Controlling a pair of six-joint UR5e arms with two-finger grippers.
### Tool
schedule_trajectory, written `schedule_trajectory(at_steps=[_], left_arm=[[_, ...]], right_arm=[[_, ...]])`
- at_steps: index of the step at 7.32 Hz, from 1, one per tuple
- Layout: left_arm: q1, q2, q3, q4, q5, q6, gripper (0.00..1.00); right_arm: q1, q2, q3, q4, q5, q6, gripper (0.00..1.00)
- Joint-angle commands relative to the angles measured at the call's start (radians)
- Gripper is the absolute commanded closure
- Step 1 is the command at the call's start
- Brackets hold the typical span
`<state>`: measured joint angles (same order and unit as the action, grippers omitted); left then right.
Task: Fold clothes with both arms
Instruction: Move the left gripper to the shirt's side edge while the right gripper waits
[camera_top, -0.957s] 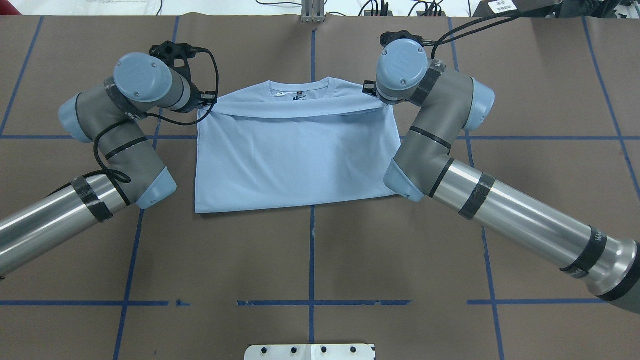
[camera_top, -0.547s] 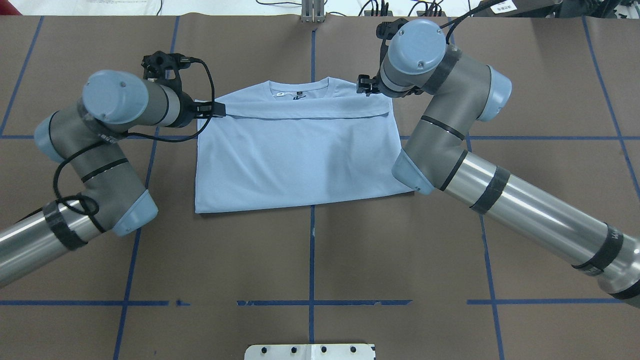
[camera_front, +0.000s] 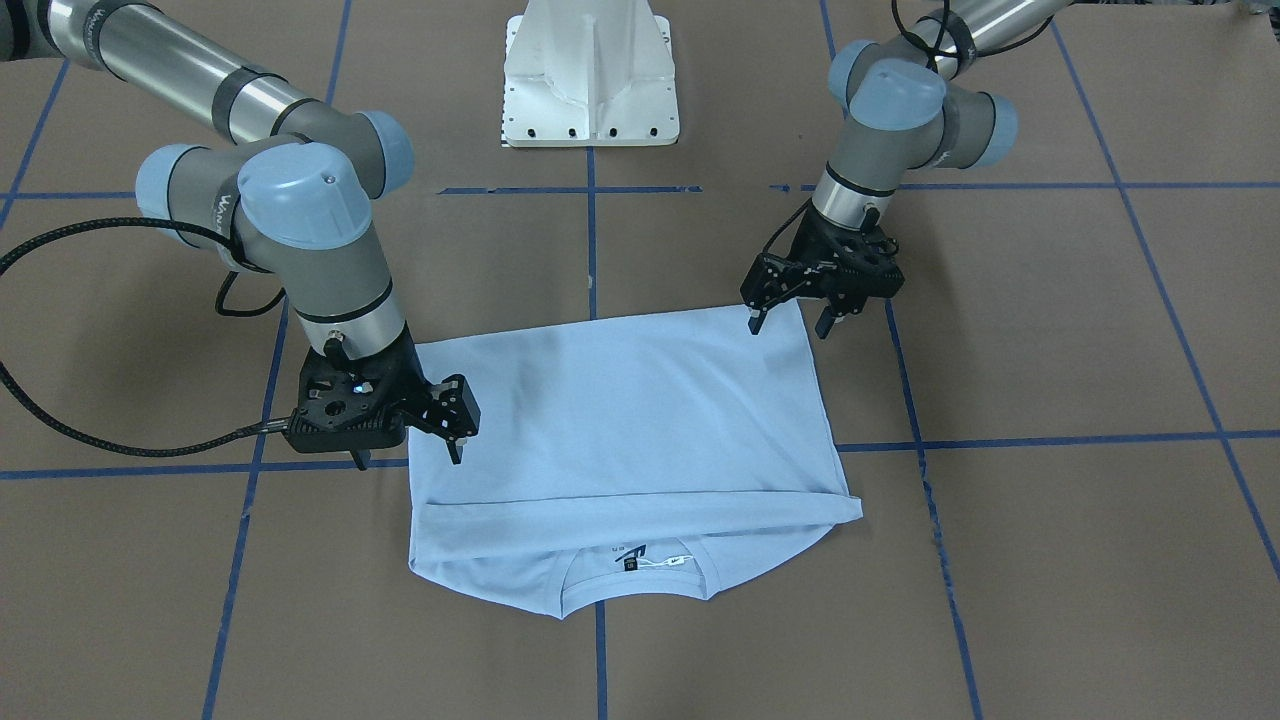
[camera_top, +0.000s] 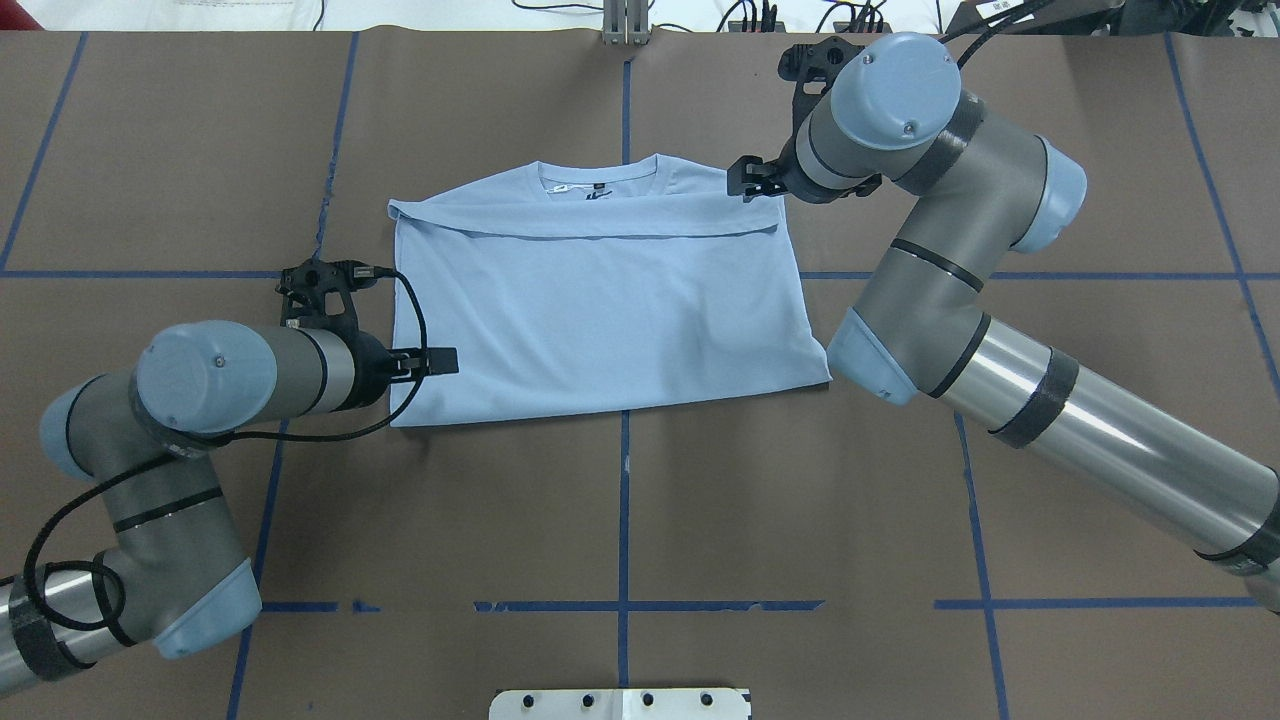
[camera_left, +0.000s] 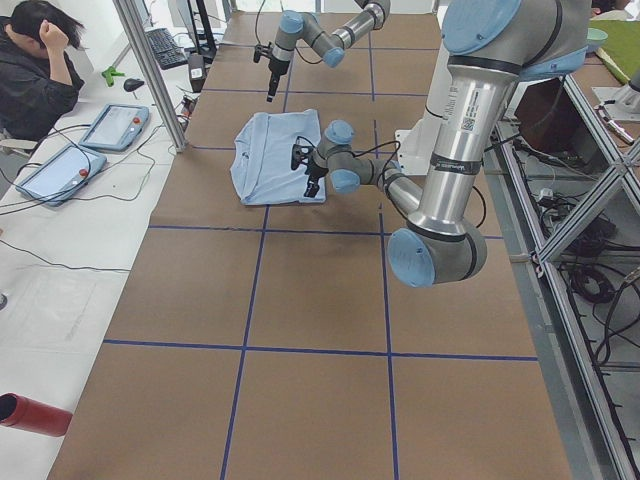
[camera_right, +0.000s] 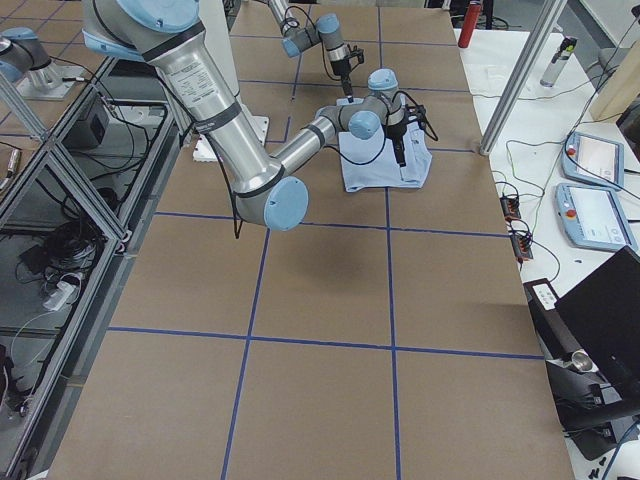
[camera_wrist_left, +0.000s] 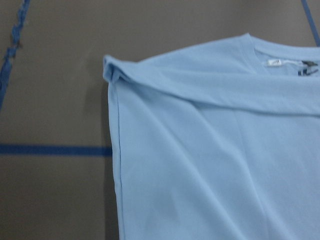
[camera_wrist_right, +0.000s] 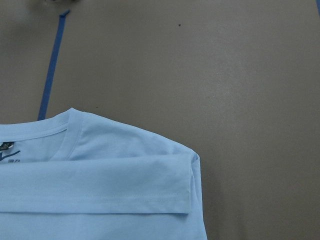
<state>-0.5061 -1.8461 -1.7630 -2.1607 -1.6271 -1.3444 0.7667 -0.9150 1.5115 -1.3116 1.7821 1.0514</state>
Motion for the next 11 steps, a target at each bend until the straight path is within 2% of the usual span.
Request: schedule_trajectory(at_steps=[1, 8, 9, 11], left_arm=[[0.037, 0.024, -0.010, 0.005, 0.021, -0.045, 0.45], [0.049, 0.048, -0.007, 0.009, 0.021, -0.044, 0.47], [0.049, 0.048, -0.009, 0.009, 0.020, -0.044, 0.58], [0.049, 0.047, -0.012, 0.009, 0.020, -0.044, 1.00]], right_arm=[[-0.001, 0.001, 0.003, 0.000, 0.000, 0.002, 0.00], [-0.007, -0.002, -0.001, 0.000, -0.004, 0.007, 0.00], [-0.009, -0.002, -0.001, 0.000, -0.004, 0.007, 0.00], [-0.009, -0.004, 0.001, 0.000, -0.006, 0.009, 0.00]])
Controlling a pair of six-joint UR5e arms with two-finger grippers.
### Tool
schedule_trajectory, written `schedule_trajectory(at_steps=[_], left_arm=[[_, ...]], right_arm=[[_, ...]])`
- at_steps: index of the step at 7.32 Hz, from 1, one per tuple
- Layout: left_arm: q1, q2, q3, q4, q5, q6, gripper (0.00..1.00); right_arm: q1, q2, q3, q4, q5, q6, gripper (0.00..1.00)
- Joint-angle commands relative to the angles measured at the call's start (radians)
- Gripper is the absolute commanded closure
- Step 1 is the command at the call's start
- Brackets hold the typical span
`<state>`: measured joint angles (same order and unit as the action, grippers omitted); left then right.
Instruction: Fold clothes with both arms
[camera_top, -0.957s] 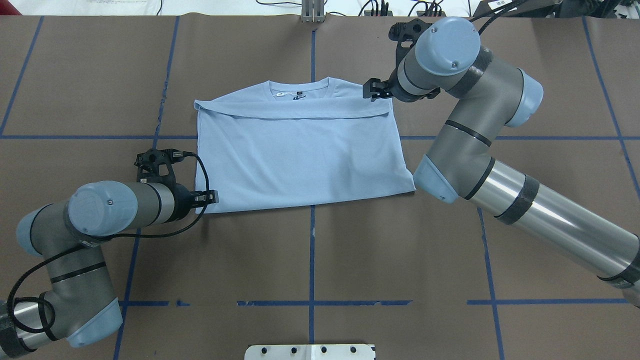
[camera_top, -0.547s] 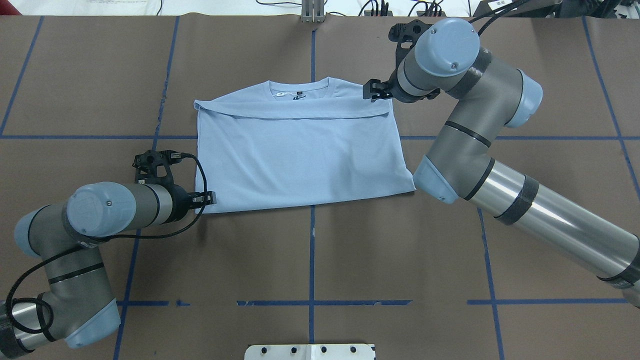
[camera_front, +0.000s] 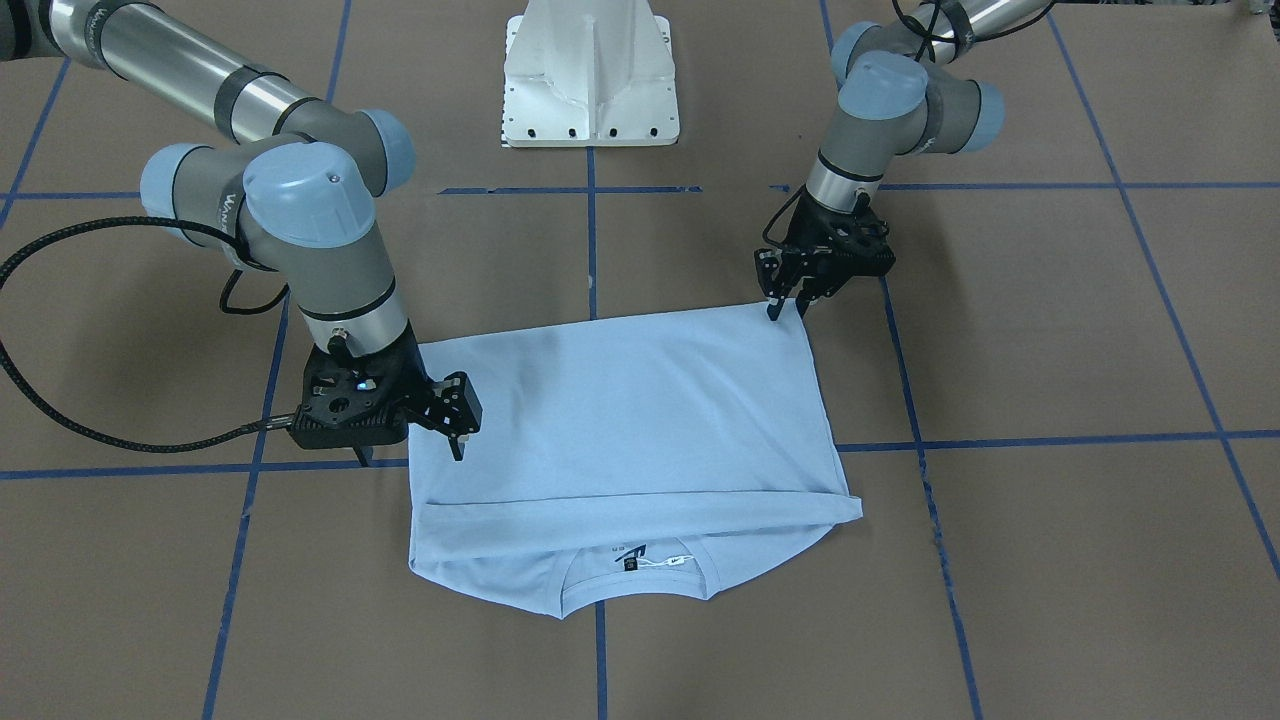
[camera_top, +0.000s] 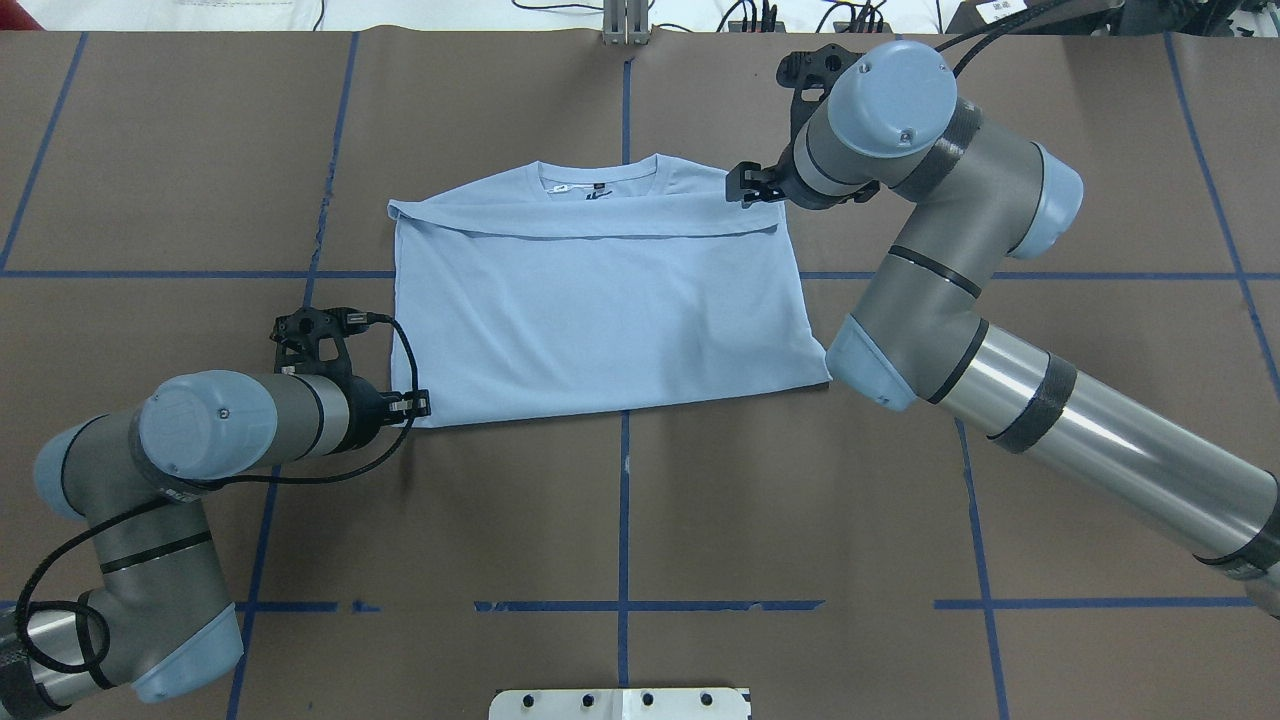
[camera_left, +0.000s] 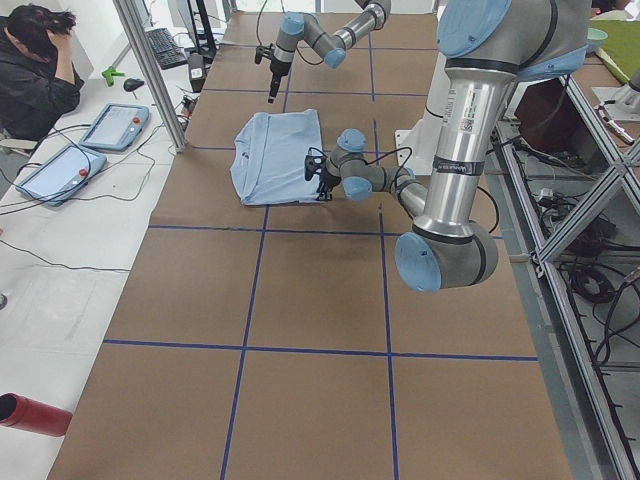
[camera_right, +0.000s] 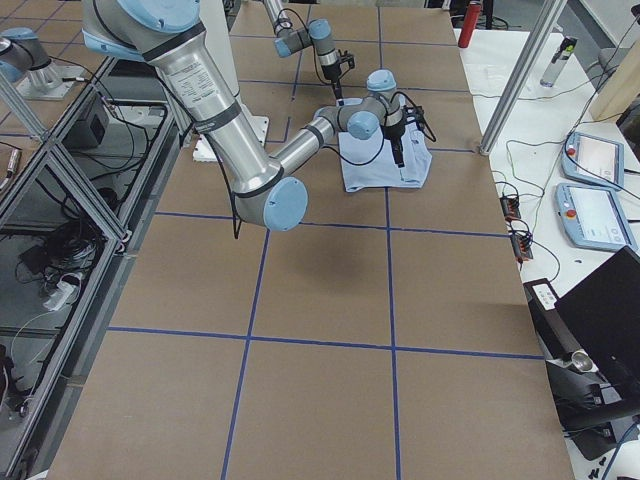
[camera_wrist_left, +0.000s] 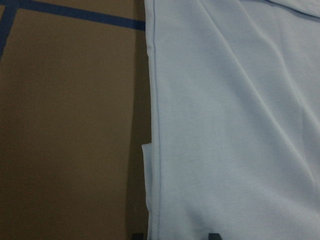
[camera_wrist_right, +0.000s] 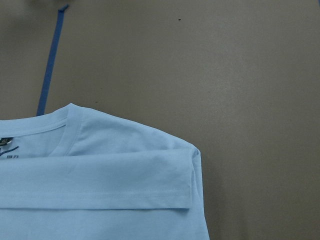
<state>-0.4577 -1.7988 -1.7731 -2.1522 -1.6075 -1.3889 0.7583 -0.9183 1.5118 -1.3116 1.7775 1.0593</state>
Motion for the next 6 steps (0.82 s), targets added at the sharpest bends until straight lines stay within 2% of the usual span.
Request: schedule_trajectory(at_steps=[1, 3, 4, 6], left_arm=[[0.001, 0.001, -0.003, 0.000, 0.001, 0.001, 1.00], [-0.009, 0.057, -0.037, 0.000, -0.005, 0.045, 1.00], [-0.044, 0.096, -0.057, 0.000, -0.005, 0.148, 1.00], [-0.212, 0.095, -0.004, 0.000, -0.009, 0.368, 1.00]], right_arm=[[-0.001, -0.001, -0.001, 0.000, -0.001, 0.001, 0.00], [-0.004, -0.001, -0.001, 0.000, -0.001, 0.002, 0.00], [-0.004, -0.001, -0.004, 0.000, -0.001, 0.001, 0.00], [-0.004, -0.001, -0.004, 0.000, -0.001, 0.001, 0.00]])
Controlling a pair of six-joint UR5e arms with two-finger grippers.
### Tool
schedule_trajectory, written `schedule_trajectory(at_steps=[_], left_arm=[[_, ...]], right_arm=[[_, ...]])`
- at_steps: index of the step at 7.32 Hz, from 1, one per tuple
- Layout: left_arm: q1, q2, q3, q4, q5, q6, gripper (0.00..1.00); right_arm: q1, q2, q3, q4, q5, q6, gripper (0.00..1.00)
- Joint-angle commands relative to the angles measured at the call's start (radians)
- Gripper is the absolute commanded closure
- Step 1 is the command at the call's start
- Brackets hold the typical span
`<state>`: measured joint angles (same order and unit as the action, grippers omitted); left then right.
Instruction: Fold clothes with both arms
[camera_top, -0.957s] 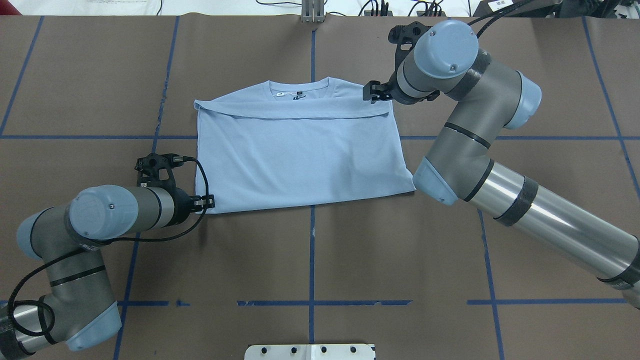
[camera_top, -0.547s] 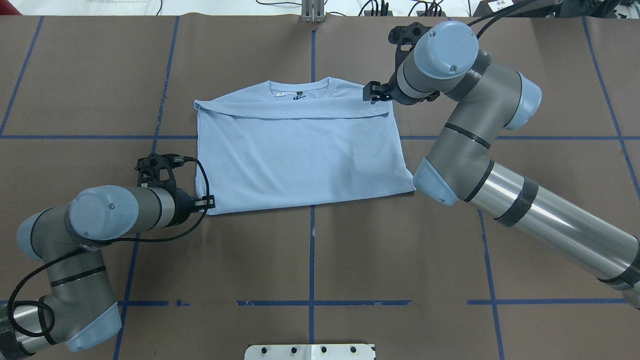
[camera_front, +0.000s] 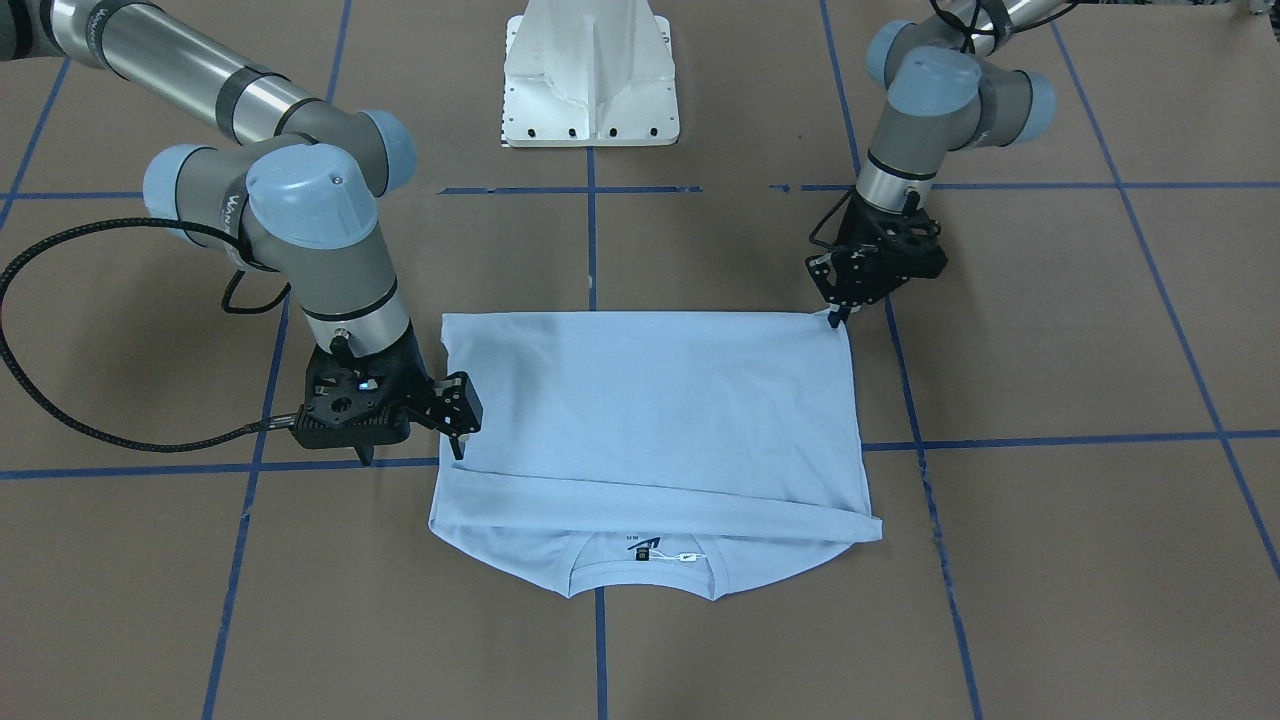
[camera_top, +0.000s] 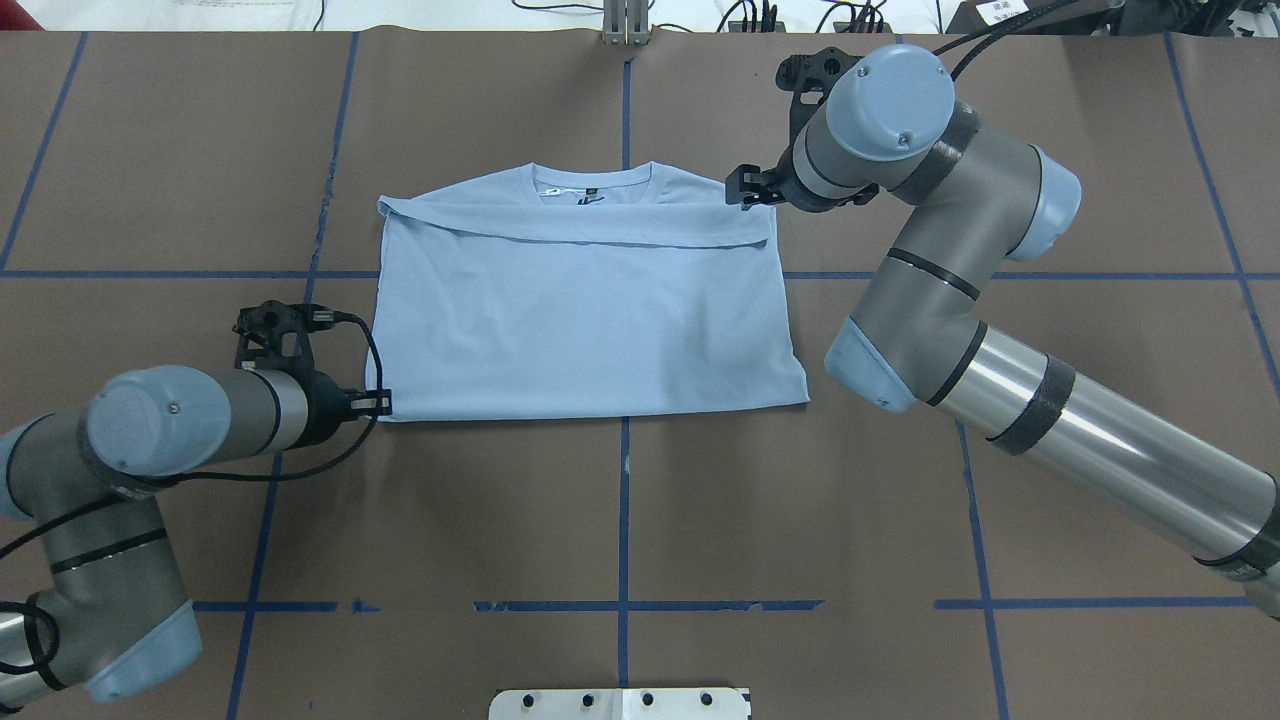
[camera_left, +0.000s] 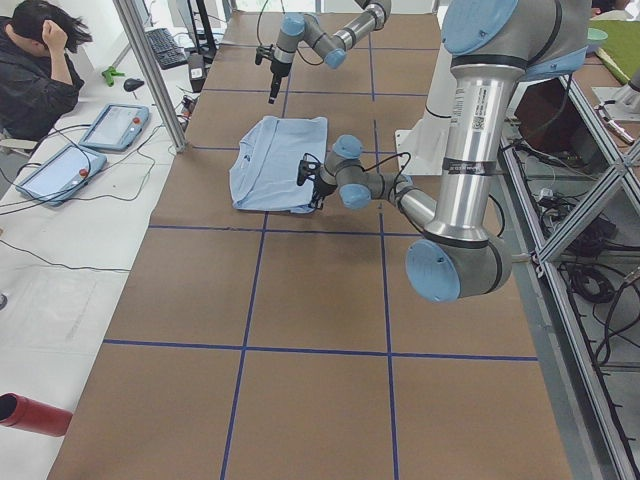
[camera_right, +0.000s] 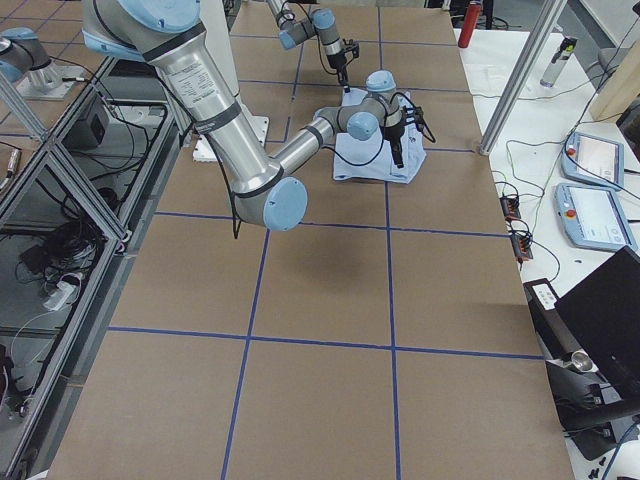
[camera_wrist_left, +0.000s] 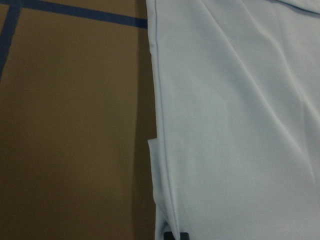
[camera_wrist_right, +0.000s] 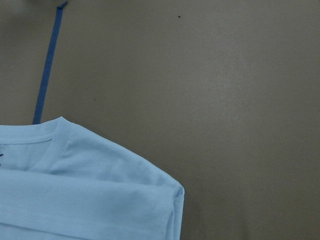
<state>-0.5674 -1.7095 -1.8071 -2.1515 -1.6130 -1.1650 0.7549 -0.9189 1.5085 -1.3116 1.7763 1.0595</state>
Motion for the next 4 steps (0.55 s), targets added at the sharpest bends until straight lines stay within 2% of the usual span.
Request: schedule_trajectory(at_steps=[1, 2, 4], left_arm=[[-0.183, -0.015, 0.092, -0.005, -0.008, 0.225, 1.00], [-0.250, -0.088, 0.179, -0.008, -0.008, 0.276, 1.00], [-0.334, -0.301, 0.456, -0.011, -0.008, 0.335, 1.00]], right_arm=[[-0.002, 0.000, -0.001, 0.000, -0.001, 0.002, 0.00], [-0.002, 0.000, -0.001, 0.000, 0.000, 0.002, 0.00], [-0.002, 0.003, 0.001, 0.000, 0.000, -0.003, 0.00]])
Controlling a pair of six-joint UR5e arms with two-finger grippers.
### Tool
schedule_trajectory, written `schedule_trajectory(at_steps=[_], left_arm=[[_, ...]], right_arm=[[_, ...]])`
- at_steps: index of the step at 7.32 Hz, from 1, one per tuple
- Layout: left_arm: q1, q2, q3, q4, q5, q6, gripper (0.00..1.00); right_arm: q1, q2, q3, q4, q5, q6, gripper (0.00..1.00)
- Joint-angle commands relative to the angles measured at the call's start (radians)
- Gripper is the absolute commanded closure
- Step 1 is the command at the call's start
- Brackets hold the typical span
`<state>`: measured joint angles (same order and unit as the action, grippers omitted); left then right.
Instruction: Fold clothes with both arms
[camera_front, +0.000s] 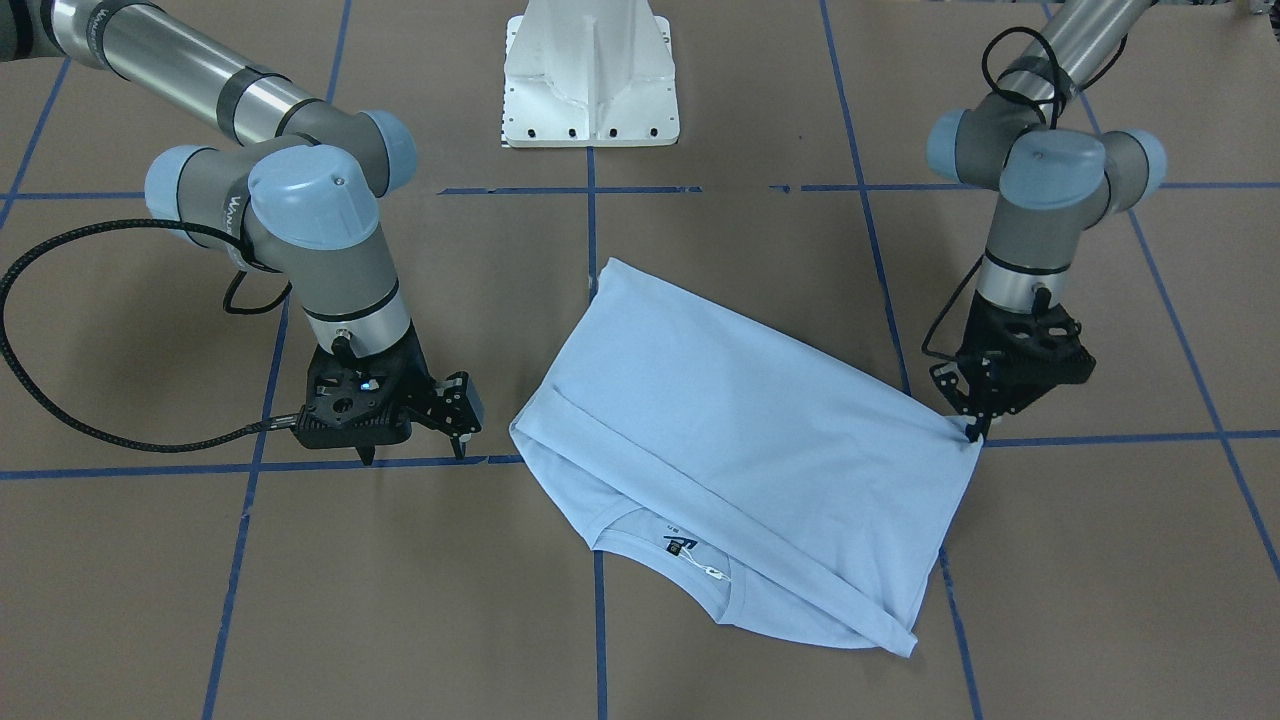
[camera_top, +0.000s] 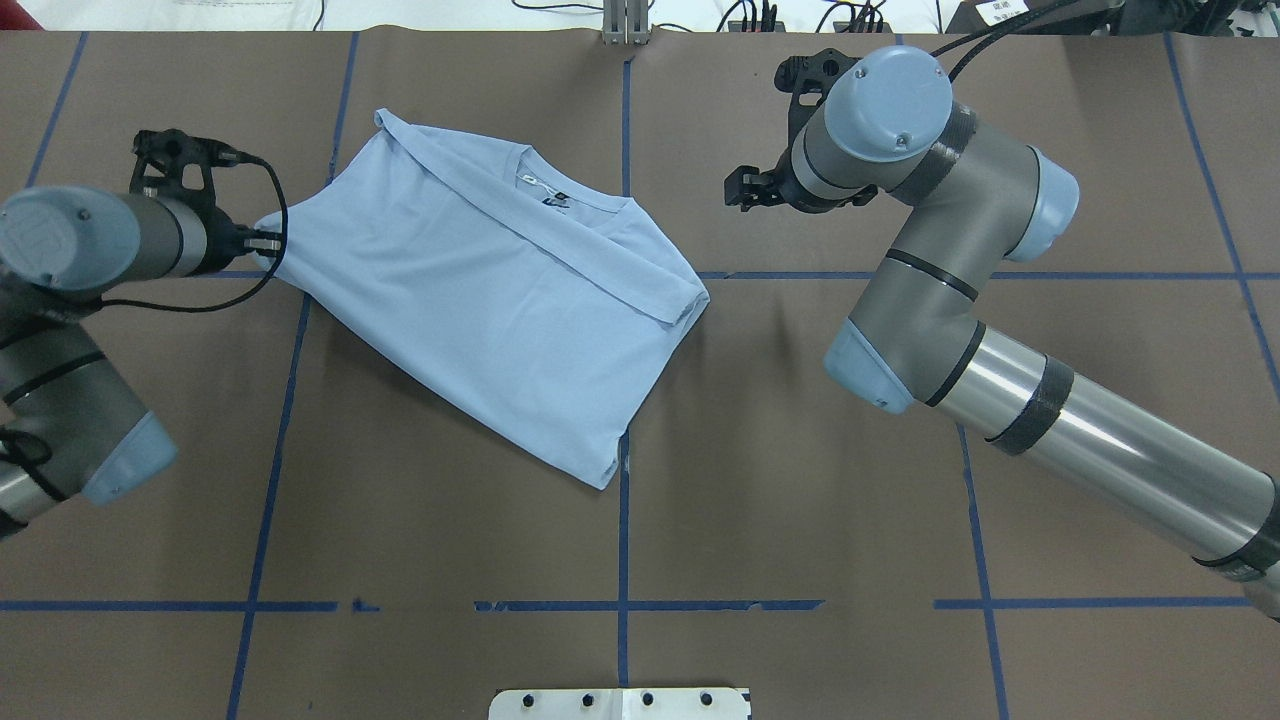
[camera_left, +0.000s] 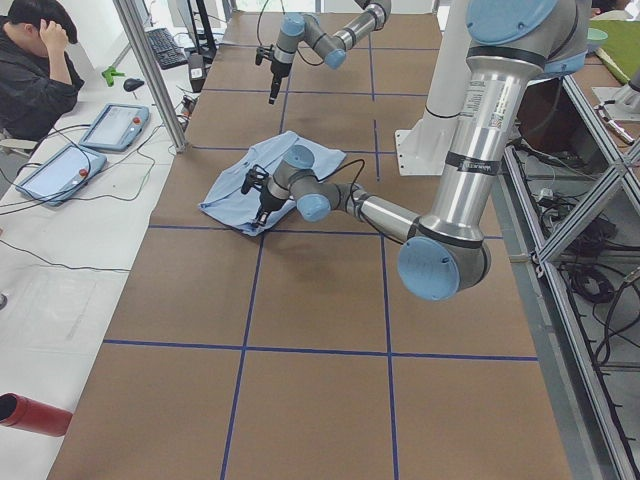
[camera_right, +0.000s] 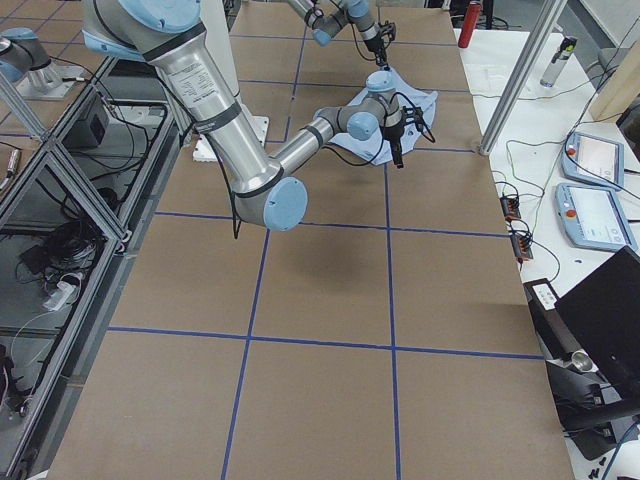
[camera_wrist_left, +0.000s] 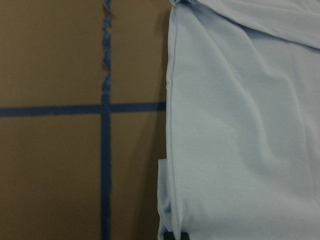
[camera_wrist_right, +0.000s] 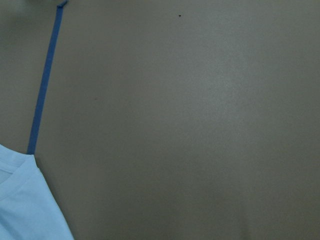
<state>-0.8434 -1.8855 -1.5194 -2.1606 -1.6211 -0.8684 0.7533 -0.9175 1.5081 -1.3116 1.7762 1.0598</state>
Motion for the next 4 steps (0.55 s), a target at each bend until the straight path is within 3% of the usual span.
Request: schedule_trajectory(at_steps=[1, 2, 3, 4], left_arm=[[-0.110, -0.230, 0.323, -0.021, 0.003, 0.105, 1.00], [-0.144, -0.277, 0.438, -0.095, 0.004, 0.144, 1.00], [-0.164, -0.268, 0.458, -0.146, 0.003, 0.181, 1.00], [-0.164, -0.230, 0.420, -0.197, 0.000, 0.195, 0.01]], right_arm=[[0.000, 0.002, 0.003, 0.000, 0.000, -0.004, 0.00], [0.000, 0.003, 0.006, 0.000, 0.002, 0.002, 0.00], [-0.005, 0.003, 0.006, 0.000, 0.000, 0.005, 0.00], [-0.009, 0.006, 0.004, 0.000, -0.001, 0.009, 0.00]])
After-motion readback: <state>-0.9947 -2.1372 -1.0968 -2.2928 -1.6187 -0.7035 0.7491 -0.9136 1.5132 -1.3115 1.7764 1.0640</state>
